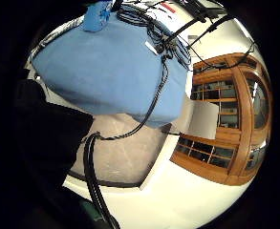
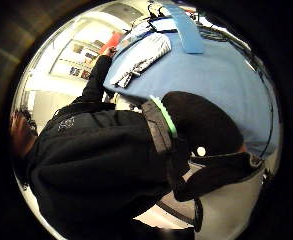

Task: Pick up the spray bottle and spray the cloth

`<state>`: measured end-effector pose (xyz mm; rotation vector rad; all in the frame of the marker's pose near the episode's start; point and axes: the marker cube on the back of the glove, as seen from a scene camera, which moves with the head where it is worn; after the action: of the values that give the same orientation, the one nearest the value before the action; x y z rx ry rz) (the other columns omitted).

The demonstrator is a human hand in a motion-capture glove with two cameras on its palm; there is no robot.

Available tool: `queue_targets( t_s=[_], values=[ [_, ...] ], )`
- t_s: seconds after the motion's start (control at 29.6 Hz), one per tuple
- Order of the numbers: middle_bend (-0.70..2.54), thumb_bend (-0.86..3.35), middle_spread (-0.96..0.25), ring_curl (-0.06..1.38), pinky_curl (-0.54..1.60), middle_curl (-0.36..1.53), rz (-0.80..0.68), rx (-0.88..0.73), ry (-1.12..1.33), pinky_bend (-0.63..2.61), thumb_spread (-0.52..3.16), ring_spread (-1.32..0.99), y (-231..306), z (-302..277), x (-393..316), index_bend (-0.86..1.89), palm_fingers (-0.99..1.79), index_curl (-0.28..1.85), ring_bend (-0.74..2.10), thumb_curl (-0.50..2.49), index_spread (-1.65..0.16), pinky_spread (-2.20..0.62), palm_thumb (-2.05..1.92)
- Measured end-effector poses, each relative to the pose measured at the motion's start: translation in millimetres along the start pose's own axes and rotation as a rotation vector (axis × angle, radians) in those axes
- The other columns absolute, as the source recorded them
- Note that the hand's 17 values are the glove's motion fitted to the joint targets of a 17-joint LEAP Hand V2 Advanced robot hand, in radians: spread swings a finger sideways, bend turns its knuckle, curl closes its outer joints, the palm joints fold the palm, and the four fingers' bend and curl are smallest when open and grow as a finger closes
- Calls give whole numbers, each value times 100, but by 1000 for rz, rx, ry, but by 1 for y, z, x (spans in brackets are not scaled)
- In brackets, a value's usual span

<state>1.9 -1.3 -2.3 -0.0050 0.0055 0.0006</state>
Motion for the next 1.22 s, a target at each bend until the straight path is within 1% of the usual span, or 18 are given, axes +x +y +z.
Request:
queue_targets(
  t_s=[0.03, 0.14, 0.27, 0.44, 0.61, 0.81, 0.91, 1.01, 1.22],
  values=[
    [23, 19, -3, 6, 7, 6, 0, 0, 1, 33, 44, -2, 0, 0, 0, 17, 41, 4, 34, 5, -18, 10, 28],
    [22, 22, -3, 11, 13, 9, 5, 7, 0, 35, 66, -2, -3, 1, -2, 16, 39, 9, 37, 7, -24, 14, 33],
    [21, 23, -4, 16, 17, 13, 55, 43, -18, 36, 88, -3, -27, 10, -19, 15, 38, 13, 39, 9, -29, 17, 35],
    [21, 22, -4, 19, 20, 16, 6, -5, -1, 36, 106, -3, -5, -4, 4, 15, 37, 16, 40, 12, -32, 19, 36],
    [20, 21, -4, 21, 23, 19, -21, 23, -46, 36, 116, -3, -18, -9, 7, 15, 35, 18, 40, 14, -34, 20, 37],
    [21, 23, -4, 22, 24, 23, -90, 63, -173, 34, 125, -4, -57, -12, 10, 16, 37, 21, 40, 18, -34, 21, 45],
    [21, 24, -4, 23, 25, 24, -110, 74, -281, 34, 127, -4, -86, -10, 13, 14, 40, 21, 41, 19, -34, 21, 49],
    [22, 24, -3, 25, 26, 26, -96, 80, -418, 33, 127, -4, -116, -7, 19, 14, 43, 22, 42, 21, -33, 21, 53],
    [22, 26, -1, 27, 27, 28, -17, 119, -684, 33, 129, -3, -161, -4, 33, 13, 46, 23, 43, 25, -27, 21, 62]
  ],
)
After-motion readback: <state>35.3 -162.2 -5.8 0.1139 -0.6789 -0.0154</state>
